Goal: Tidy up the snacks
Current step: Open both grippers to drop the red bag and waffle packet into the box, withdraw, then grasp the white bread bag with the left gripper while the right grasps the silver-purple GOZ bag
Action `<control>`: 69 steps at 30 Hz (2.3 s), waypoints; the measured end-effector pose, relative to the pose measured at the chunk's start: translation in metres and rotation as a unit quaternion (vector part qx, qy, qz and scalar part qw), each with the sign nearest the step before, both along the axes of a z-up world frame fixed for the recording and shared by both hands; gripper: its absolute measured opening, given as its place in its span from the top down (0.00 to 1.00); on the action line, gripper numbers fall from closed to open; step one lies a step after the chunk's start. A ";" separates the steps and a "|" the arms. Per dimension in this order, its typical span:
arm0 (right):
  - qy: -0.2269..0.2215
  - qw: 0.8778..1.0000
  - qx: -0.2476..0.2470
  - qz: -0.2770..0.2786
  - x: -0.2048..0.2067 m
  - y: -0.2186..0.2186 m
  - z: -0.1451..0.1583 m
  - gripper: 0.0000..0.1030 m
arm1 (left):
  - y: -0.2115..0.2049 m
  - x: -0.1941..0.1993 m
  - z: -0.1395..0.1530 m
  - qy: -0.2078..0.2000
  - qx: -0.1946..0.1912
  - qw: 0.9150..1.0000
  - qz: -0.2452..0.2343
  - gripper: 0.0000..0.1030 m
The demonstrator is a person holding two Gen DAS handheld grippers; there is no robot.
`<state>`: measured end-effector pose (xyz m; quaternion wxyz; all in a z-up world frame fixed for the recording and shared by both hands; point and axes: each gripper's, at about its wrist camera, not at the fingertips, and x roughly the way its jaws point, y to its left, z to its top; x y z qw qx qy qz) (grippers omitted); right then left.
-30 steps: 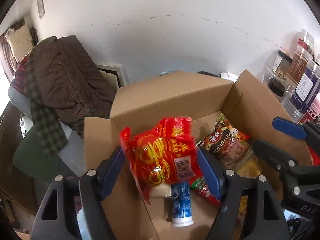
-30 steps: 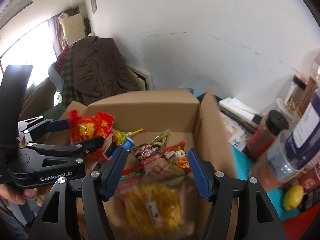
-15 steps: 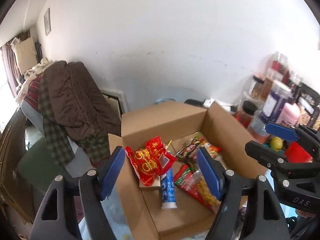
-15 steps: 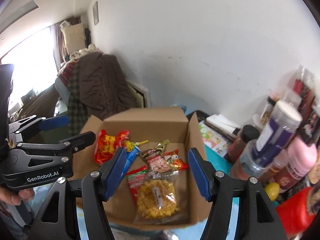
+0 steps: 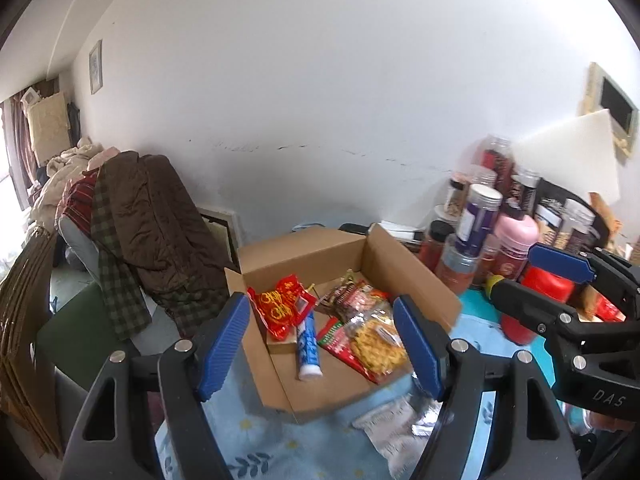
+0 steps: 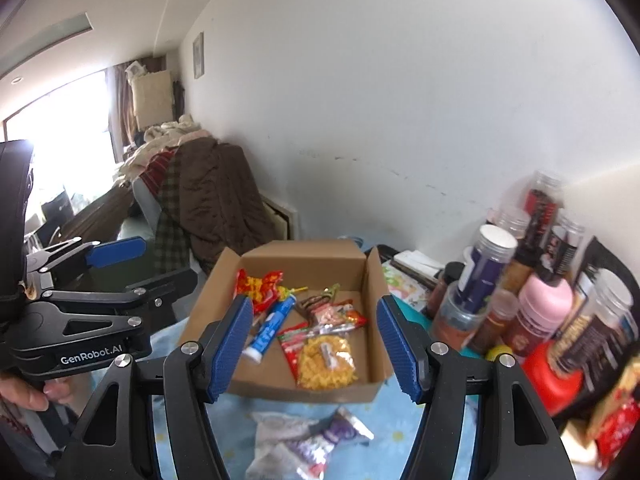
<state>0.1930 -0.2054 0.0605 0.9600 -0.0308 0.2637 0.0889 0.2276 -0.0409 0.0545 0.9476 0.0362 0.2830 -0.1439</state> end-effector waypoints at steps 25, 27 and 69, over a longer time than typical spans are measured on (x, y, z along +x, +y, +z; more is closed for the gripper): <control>0.067 0.996 0.037 -0.043 -0.092 -0.007 -0.084 0.34 | -0.009 -0.088 -0.068 0.053 0.017 0.997 -0.059 0.28; 0.081 0.995 0.041 -0.049 -0.090 -0.012 -0.097 0.34 | -0.012 -0.087 -0.079 0.064 0.019 0.996 -0.061 0.28; 0.246 0.957 0.121 -0.091 0.018 -0.067 -0.217 0.60 | -0.045 -0.003 -0.185 0.198 -0.006 0.980 -0.029 0.28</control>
